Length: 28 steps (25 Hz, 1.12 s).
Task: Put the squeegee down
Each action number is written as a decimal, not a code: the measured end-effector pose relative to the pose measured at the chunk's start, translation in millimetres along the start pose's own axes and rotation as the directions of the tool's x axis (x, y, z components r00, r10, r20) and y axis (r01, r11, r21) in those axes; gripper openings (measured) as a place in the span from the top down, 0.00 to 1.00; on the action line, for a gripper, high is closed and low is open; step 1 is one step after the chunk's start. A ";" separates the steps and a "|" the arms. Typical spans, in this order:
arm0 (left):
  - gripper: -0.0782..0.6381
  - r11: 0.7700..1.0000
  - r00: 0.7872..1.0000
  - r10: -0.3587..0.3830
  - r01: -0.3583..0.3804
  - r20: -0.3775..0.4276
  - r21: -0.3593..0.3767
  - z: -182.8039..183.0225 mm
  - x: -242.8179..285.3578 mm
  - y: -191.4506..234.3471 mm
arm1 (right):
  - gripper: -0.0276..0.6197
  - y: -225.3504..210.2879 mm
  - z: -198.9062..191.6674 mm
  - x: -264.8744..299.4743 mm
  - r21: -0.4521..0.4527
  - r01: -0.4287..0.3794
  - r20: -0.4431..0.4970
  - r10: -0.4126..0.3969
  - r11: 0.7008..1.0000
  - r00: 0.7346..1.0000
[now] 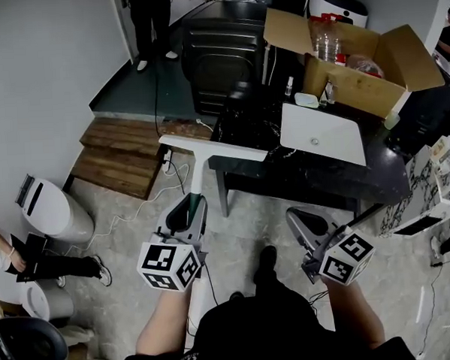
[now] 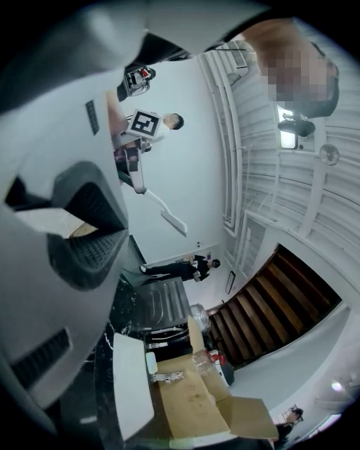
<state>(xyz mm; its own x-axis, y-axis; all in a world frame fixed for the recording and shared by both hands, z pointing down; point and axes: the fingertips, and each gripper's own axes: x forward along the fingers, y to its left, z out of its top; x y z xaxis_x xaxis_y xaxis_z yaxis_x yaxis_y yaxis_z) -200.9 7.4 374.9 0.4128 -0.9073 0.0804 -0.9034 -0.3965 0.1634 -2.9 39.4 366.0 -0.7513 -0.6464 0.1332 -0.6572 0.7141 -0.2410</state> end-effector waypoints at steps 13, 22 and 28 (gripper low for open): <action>0.75 1.000 0.998 0.016 -0.016 -0.059 0.007 2.3 139.2 12.8 | 0.95 -131.2 10.9 53.8 0.075 -0.013 -0.021 0.014 0.997 1.000; 0.75 0.999 0.997 0.036 -0.034 -0.072 0.031 19.2 231.5 14.8 | 0.95 -206.3 37.3 95.4 0.091 -0.078 -0.024 0.081 0.993 0.996; 0.75 0.999 0.998 0.019 -0.017 -0.063 0.026 27.7 262.3 29.1 | 0.95 -230.6 50.8 117.3 0.097 -0.059 -0.019 0.061 0.994 0.998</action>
<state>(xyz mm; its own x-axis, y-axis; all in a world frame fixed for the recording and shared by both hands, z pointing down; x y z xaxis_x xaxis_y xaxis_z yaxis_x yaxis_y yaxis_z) -122.1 -246.0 373.5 0.4020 -0.9040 0.1457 -0.9132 -0.3842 0.1360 63.6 -214.8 388.4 -0.7909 -0.5965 0.1366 -0.6030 0.7214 -0.3405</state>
